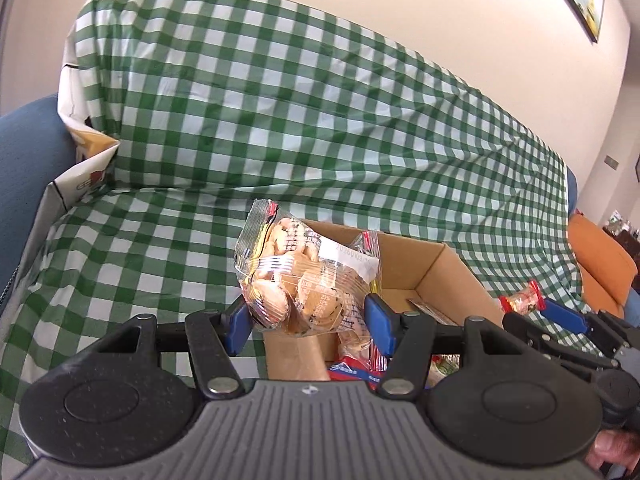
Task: Organize snacks
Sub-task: 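Lift both snacks and carry them over the box with both tools, then open both tools to drop the biscuit bag and candy into the box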
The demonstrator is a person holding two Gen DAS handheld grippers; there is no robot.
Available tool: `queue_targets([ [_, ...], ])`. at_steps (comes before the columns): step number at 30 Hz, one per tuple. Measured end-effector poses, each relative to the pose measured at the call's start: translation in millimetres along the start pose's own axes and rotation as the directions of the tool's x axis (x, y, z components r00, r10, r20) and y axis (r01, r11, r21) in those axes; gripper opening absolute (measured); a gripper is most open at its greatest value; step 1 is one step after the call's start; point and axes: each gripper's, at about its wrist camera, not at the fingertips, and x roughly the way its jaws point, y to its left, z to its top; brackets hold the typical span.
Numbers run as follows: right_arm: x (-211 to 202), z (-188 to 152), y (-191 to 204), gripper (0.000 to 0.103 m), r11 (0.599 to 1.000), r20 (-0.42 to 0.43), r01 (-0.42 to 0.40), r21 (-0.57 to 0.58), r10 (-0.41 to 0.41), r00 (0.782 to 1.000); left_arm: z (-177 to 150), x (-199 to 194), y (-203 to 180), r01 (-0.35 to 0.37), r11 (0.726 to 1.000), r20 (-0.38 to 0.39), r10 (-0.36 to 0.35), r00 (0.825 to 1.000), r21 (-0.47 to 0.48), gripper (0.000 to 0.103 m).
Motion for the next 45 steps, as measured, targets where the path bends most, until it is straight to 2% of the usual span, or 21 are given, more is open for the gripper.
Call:
queue_targets([
  [19,-1,-2,-4,0.059,0.999,0.006,0.03,0.02,-0.03,1.0,-2,2,-26,0.1,0.995,0.059,-0.101,0.993,0.018,0.064],
  [35,2,-2,-6,0.059,0.998,-0.002,0.051,0.024,-0.051,0.999,-9,11,-52,0.147,0.984,0.053,-0.153,0.987,0.104,0.064],
  [45,3,-3,-6,0.059,0.998,-0.008,0.061,0.022,-0.061,0.998,-10,15,-55,0.164,0.979,0.045,-0.17,0.984,0.121,0.065],
])
